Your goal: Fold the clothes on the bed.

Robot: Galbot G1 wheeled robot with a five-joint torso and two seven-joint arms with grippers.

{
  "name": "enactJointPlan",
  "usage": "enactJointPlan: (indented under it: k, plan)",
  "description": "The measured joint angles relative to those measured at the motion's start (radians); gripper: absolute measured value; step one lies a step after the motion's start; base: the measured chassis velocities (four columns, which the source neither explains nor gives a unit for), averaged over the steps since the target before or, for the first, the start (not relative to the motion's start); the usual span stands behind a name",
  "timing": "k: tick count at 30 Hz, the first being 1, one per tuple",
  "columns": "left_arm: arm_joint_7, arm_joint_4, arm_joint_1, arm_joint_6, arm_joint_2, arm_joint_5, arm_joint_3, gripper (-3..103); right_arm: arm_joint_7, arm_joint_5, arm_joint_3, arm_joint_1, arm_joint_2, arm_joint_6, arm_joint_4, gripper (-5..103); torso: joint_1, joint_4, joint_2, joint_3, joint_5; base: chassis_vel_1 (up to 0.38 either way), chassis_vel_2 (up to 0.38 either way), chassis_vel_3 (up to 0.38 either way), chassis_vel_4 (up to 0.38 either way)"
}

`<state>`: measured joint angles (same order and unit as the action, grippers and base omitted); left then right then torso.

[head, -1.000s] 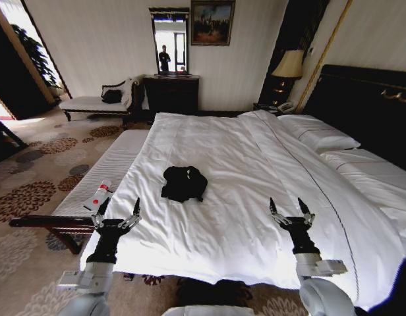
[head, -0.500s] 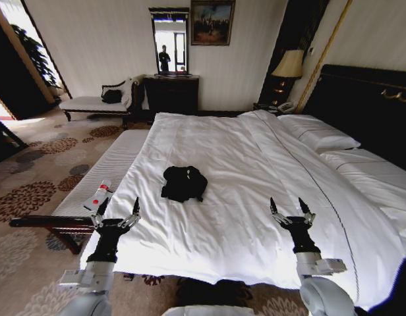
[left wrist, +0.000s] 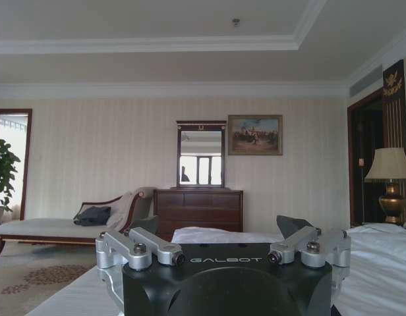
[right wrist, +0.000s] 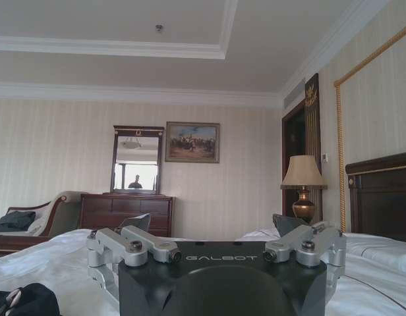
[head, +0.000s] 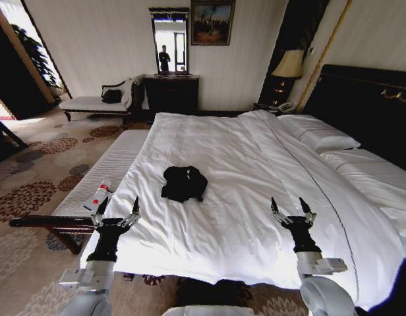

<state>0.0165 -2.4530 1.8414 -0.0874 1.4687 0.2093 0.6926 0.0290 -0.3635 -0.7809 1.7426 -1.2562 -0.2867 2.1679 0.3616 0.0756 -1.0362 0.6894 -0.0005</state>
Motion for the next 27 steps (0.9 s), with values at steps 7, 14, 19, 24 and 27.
enactJointPlan:
  k: [7, 14, 19, 24, 27]
  plan:
    - [-0.001, -0.007, 0.003, 0.000, -0.003, 0.003, 0.004, 100, 0.001, 0.006, 0.001, -0.002, -0.006, 0.002, 0.000, 100, 0.000, 0.0000, 0.000, 0.000, 0.0000, 0.000, 0.000, 0.000, 0.000]
    - [-0.002, -0.009, 0.002, 0.000, -0.007, 0.011, 0.011, 100, 0.003, 0.000, -0.007, -0.007, -0.007, 0.004, -0.004, 100, 0.000, 0.0000, 0.000, 0.000, 0.0000, 0.000, 0.000, 0.000, 0.000]
    - [-0.002, -0.008, 0.002, 0.000, -0.002, 0.010, 0.006, 100, 0.004, -0.008, -0.009, -0.007, -0.004, 0.006, -0.005, 100, 0.000, 0.0000, 0.000, 0.000, 0.0000, 0.000, 0.000, 0.000, 0.000]
    - [-0.002, -0.007, 0.002, -0.001, -0.001, 0.010, 0.007, 100, 0.004, -0.010, -0.009, -0.008, -0.003, 0.007, -0.007, 100, 0.000, 0.0000, 0.000, 0.000, 0.0000, 0.000, 0.000, 0.000, 0.000]
    - [-0.002, -0.007, 0.004, -0.002, 0.000, 0.007, 0.006, 100, 0.004, -0.012, -0.010, -0.009, -0.002, 0.007, -0.007, 100, 0.000, 0.0000, 0.000, 0.000, 0.0000, 0.000, 0.000, 0.000, 0.000]
